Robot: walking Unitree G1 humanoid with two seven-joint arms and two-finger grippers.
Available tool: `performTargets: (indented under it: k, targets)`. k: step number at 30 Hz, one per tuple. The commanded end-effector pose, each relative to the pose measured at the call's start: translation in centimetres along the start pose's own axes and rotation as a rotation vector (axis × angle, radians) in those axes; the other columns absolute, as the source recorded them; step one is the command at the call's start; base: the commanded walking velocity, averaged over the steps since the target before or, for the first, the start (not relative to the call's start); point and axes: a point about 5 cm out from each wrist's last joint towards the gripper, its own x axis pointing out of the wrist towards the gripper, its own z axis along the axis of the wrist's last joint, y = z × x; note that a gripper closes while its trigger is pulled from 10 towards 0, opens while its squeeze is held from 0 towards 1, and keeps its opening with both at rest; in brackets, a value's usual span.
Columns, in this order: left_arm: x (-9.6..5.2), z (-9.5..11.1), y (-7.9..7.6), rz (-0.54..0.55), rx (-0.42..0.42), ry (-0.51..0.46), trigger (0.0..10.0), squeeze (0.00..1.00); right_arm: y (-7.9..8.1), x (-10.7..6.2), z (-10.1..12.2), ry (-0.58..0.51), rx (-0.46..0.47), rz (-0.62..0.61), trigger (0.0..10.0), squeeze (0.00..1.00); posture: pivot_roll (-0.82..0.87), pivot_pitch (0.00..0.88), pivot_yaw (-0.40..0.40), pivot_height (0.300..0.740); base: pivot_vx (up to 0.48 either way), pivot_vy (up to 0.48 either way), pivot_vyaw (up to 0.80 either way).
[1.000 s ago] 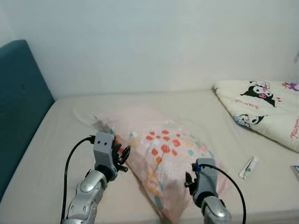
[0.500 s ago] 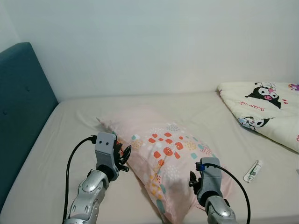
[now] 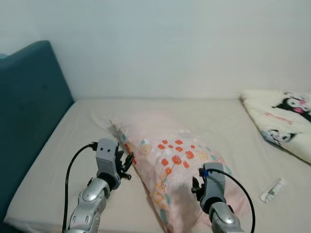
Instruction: Clean up the room
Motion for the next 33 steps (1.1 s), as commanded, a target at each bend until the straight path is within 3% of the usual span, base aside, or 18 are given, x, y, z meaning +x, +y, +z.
performTargets:
  k: [1,33]
  targets:
    - [-0.15,-0.16,0.23,0.007,0.008,0.007,10.0,0.00,0.13,-0.14,-0.50,0.016,0.017,0.002,10.0,0.00,0.01,0.000,0.036,0.740,0.000,-0.356,0.00]
    - [-0.14,-0.20,0.13,-0.009,0.014,0.013,10.0,0.00,0.04,-0.32,-1.06,0.039,0.027,0.000,10.0,0.00,0.01,0.002,0.044,0.740,0.000,-0.359,0.00]
